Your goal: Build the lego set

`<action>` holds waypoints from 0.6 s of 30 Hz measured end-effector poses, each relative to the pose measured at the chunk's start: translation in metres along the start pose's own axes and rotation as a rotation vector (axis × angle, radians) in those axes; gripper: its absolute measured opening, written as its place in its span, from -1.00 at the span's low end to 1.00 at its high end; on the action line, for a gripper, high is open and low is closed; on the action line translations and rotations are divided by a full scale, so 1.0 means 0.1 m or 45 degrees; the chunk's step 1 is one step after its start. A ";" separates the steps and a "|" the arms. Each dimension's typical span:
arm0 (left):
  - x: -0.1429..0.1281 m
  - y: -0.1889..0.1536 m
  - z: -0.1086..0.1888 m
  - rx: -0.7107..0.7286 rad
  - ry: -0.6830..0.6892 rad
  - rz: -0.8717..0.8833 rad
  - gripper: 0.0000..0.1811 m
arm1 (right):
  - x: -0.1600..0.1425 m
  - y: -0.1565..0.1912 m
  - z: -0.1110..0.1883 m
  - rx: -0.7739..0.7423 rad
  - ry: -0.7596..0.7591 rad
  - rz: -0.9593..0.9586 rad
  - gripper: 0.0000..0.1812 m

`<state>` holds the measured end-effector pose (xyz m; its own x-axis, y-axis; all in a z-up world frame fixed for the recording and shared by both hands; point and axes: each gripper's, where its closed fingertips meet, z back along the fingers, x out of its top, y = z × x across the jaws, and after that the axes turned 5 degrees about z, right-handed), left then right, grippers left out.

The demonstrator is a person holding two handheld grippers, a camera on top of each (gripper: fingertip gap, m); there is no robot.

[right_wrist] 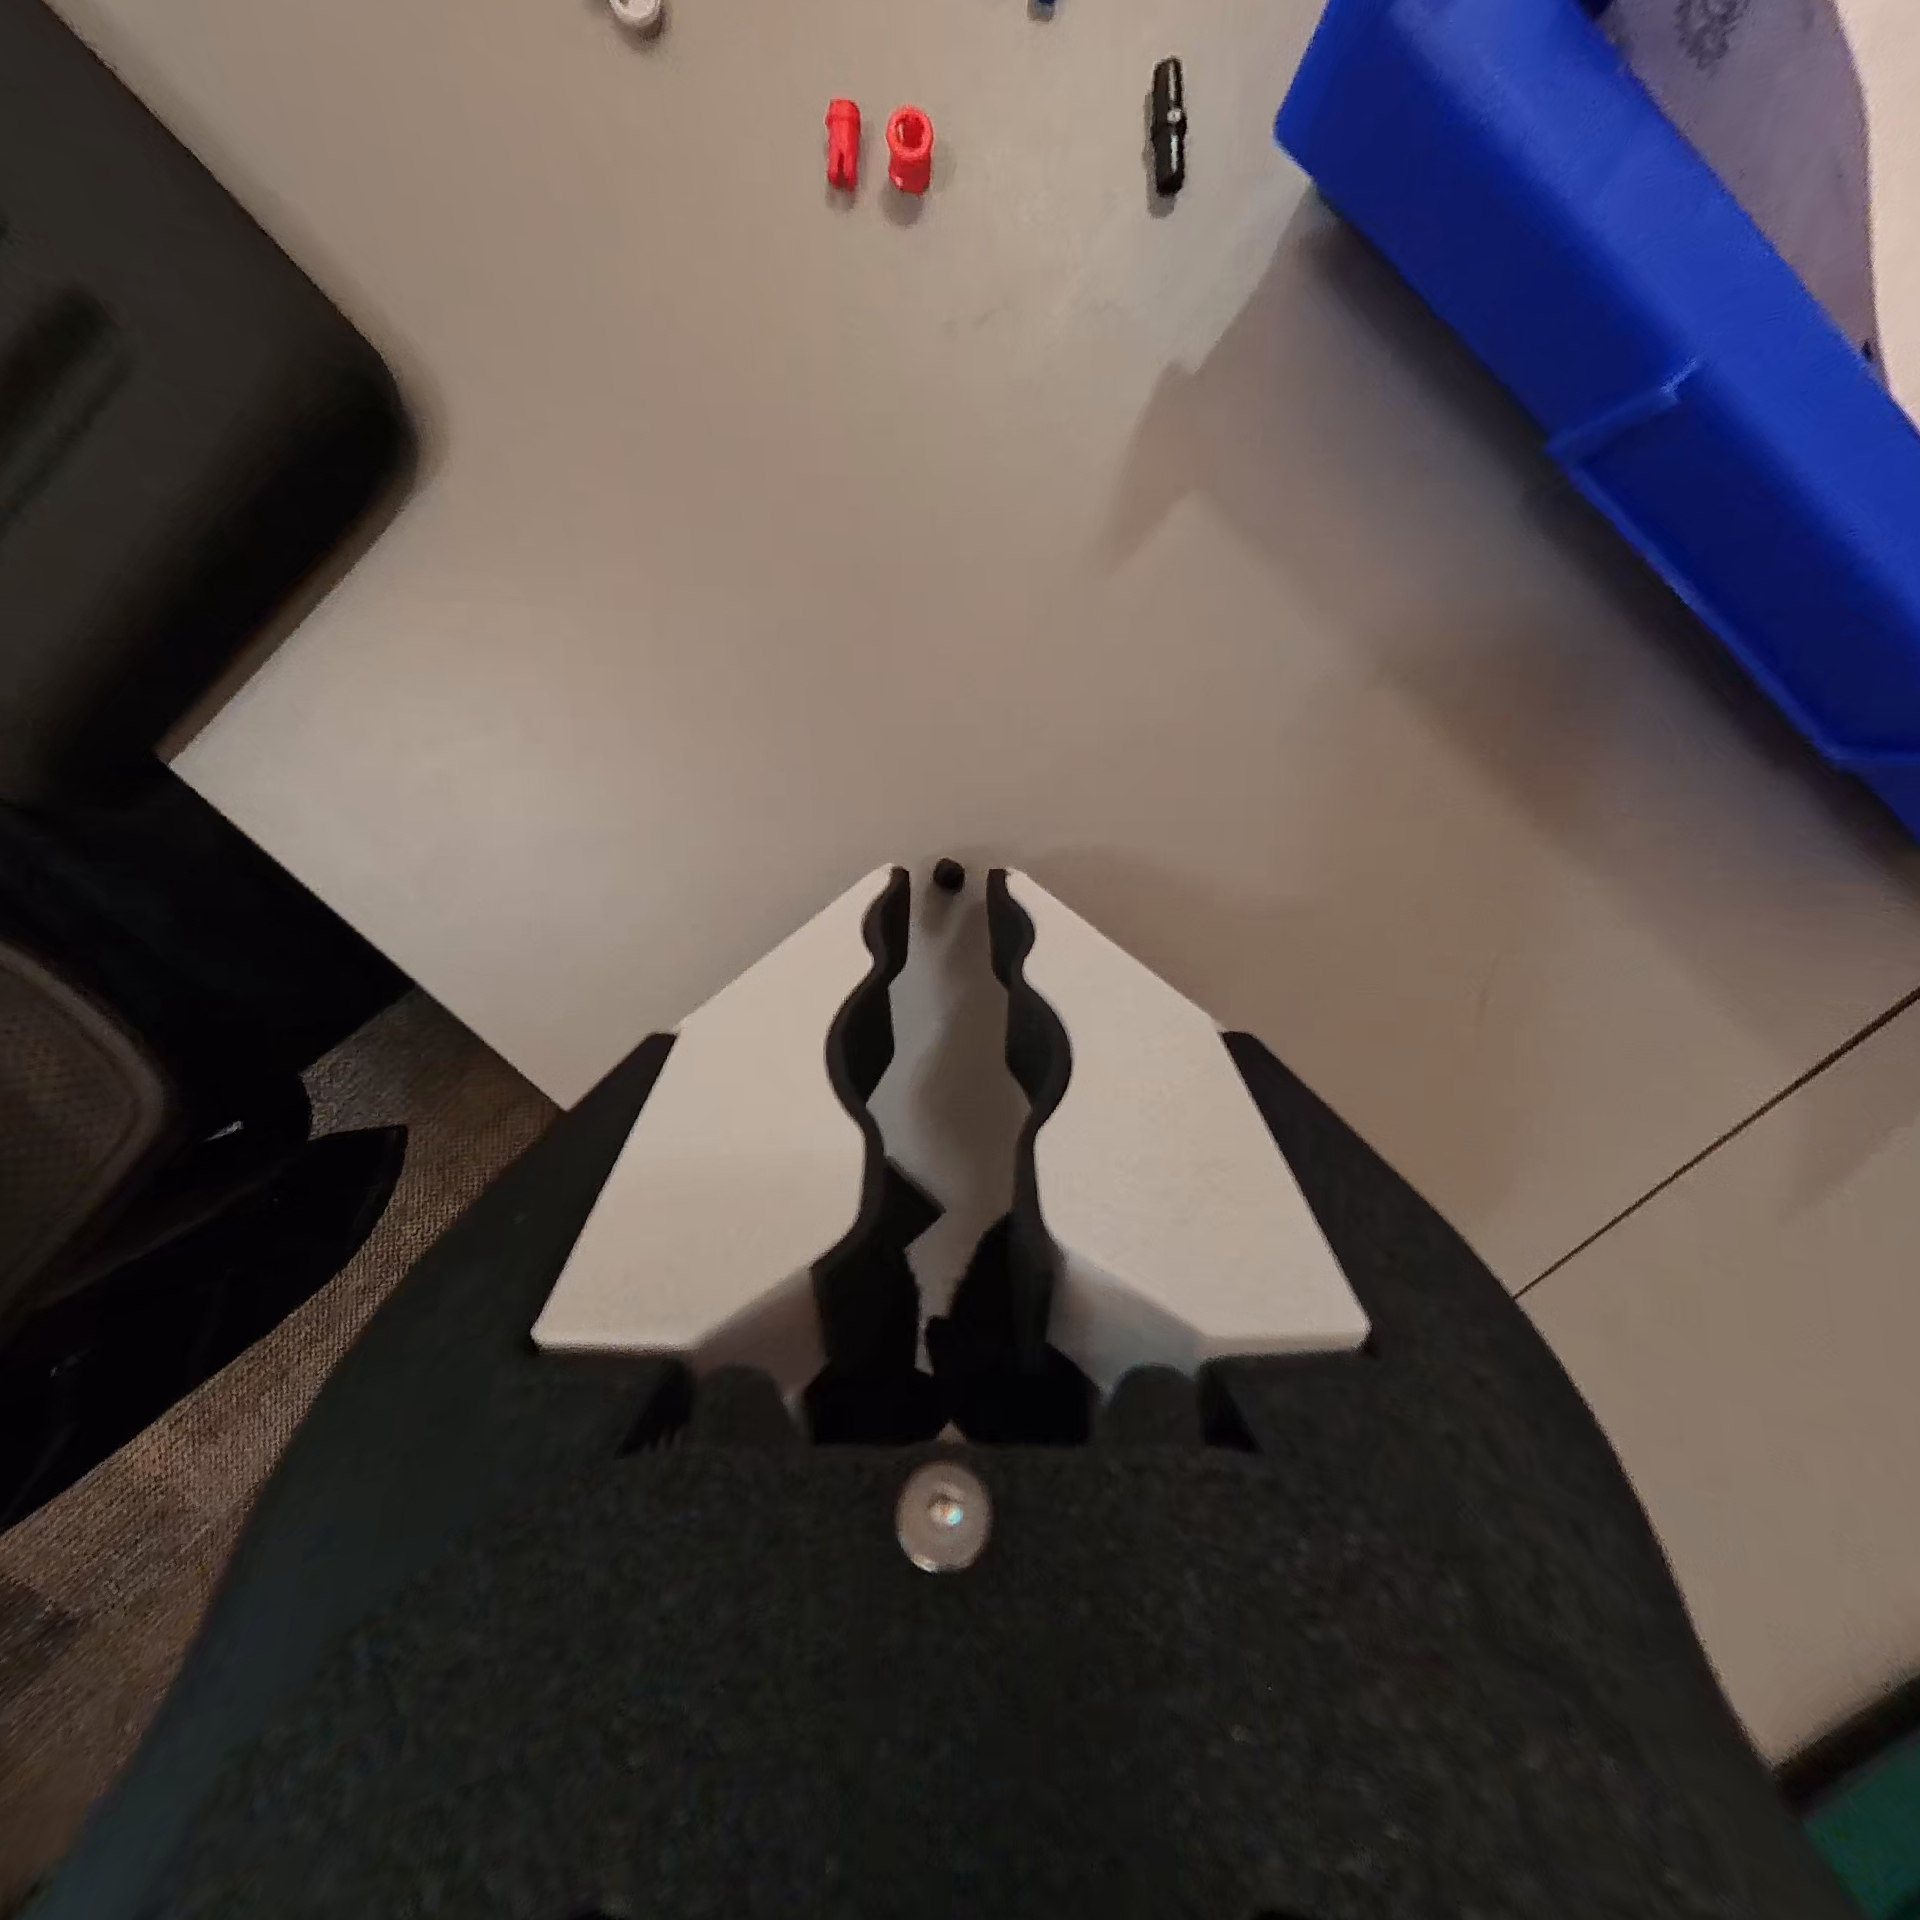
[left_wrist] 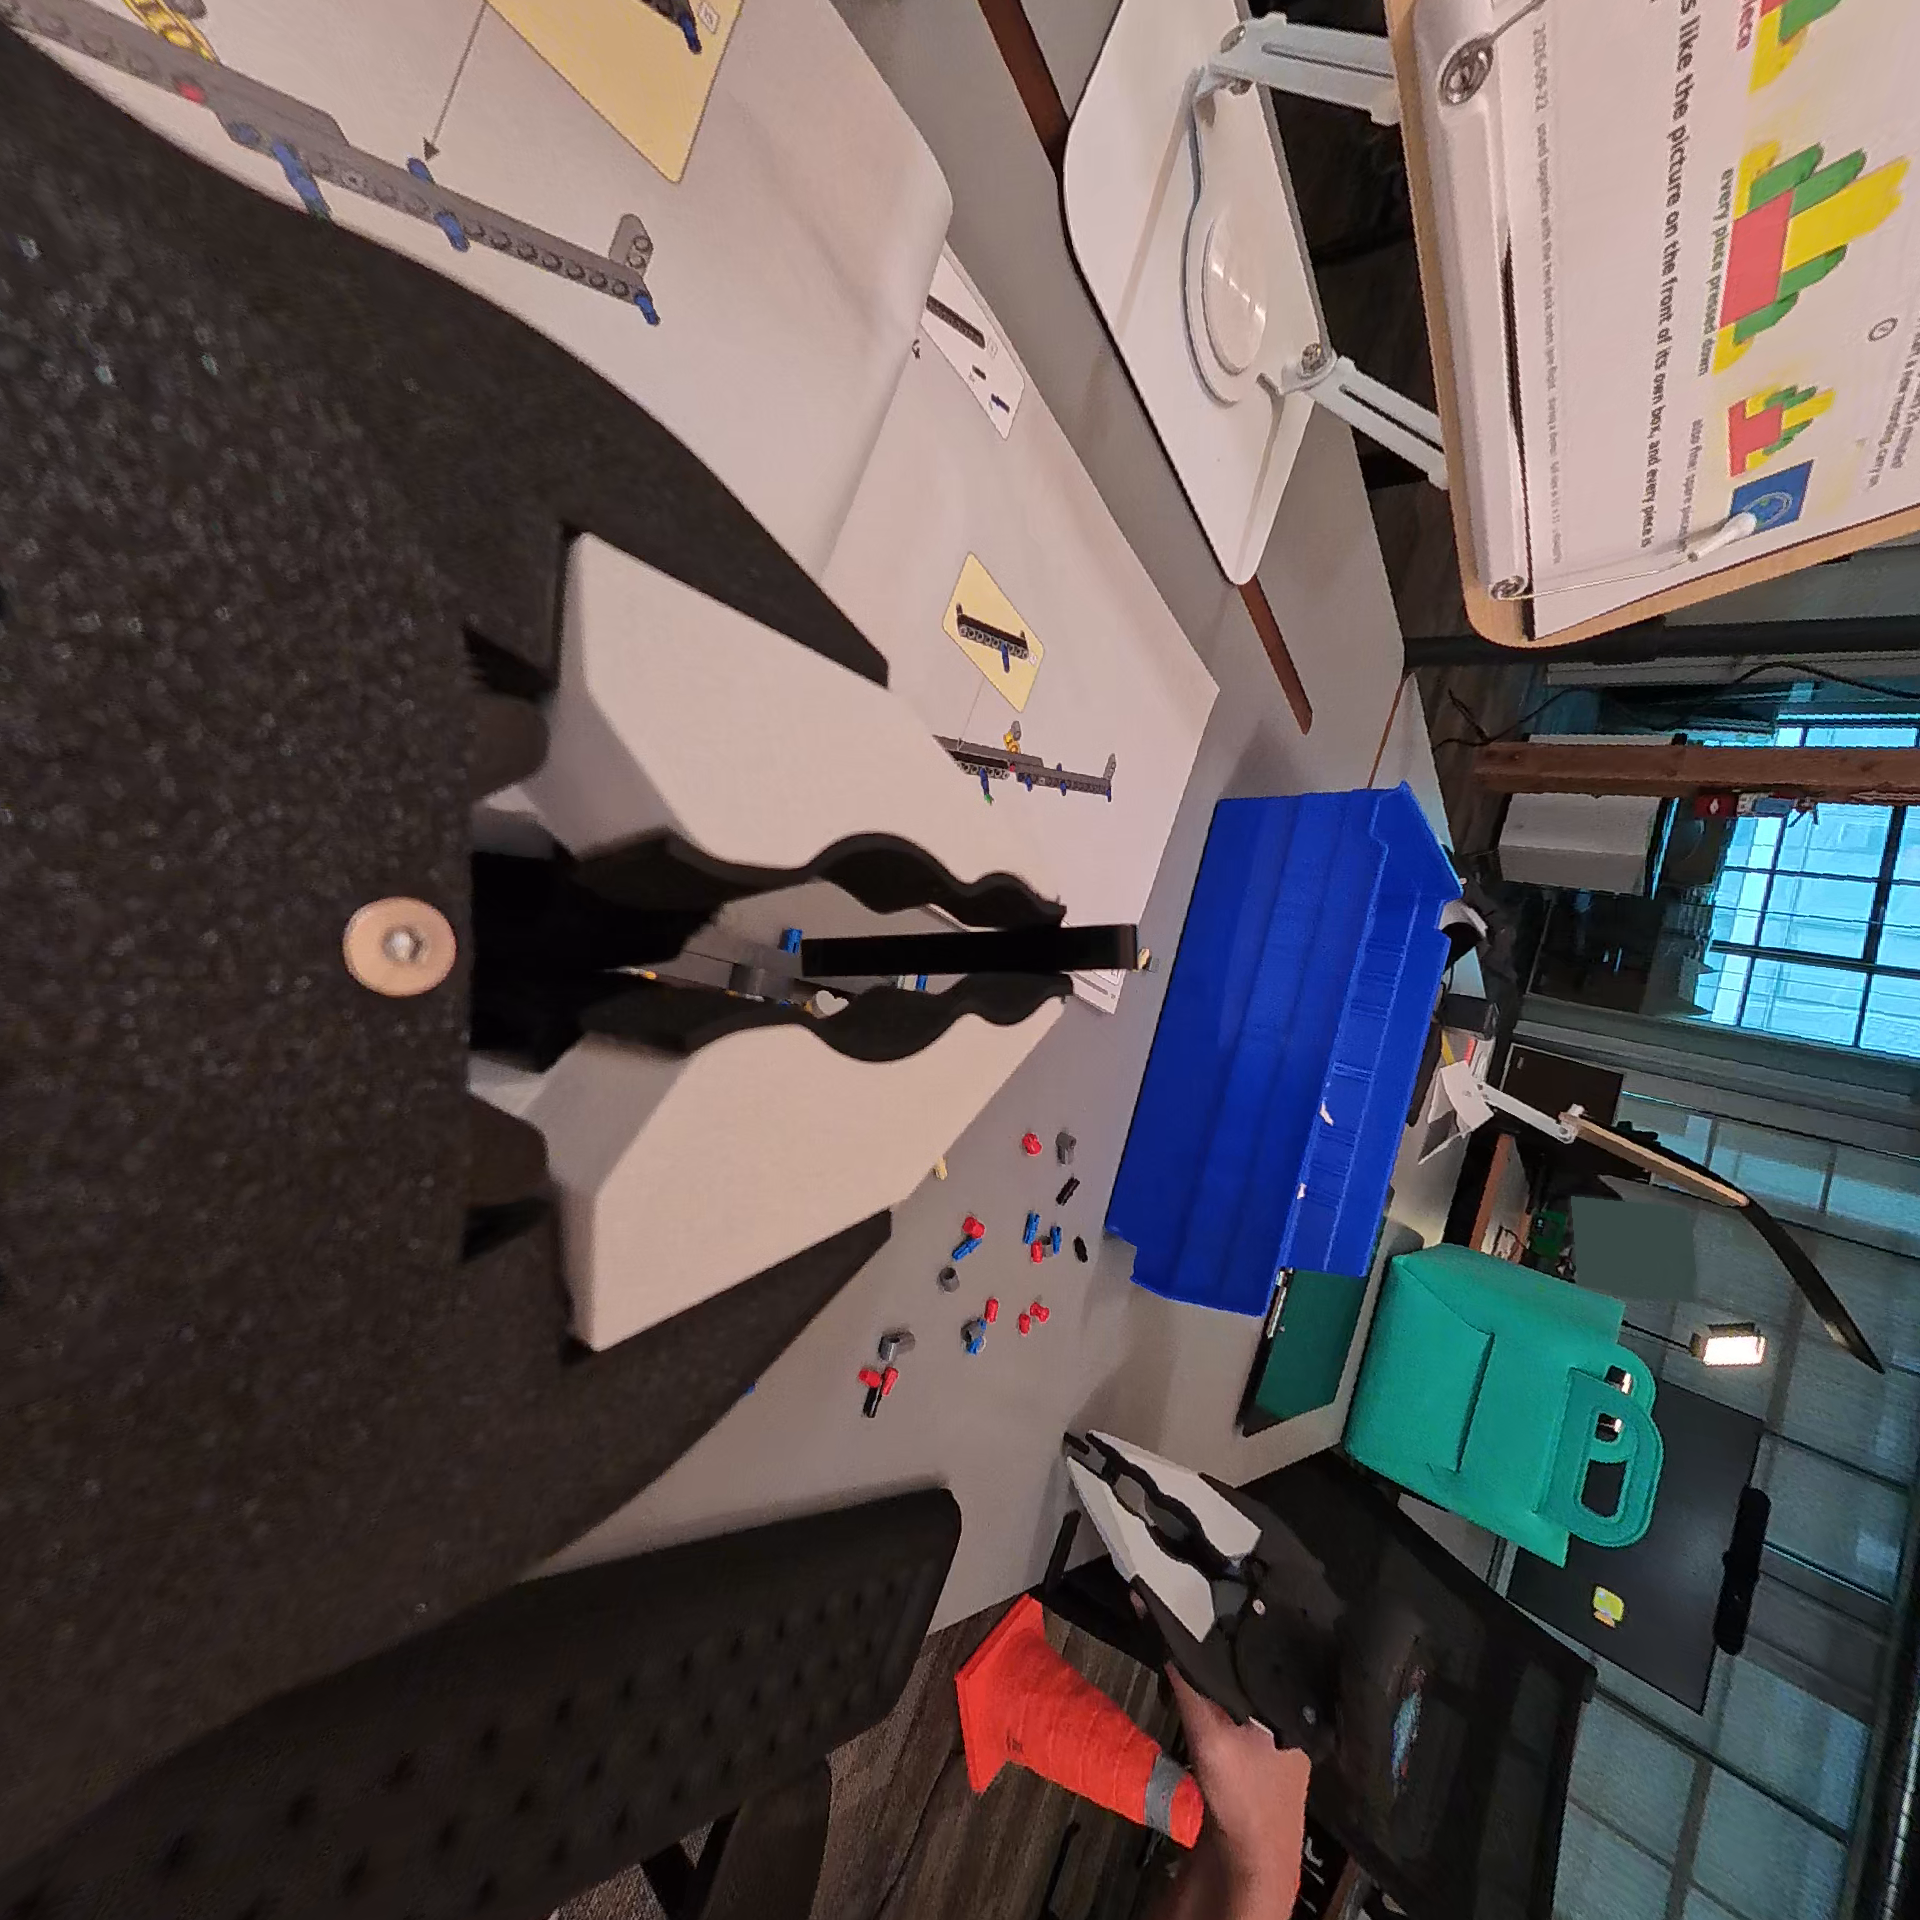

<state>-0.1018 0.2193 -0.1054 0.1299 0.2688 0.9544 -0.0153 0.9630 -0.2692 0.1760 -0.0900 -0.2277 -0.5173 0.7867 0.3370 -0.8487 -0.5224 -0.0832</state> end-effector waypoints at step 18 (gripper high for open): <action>-0.01 -0.01 -0.01 -0.004 0.001 -0.001 -0.93 | 0.38 -0.01 0.09 -0.031 -0.187 0.056 -0.96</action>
<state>-0.1006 0.2180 -0.1066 0.1308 0.2678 0.9546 -0.0122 0.9632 -0.2685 0.1582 -0.0630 -0.2061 -0.5338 0.7056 0.4660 -0.8289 -0.5456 -0.1232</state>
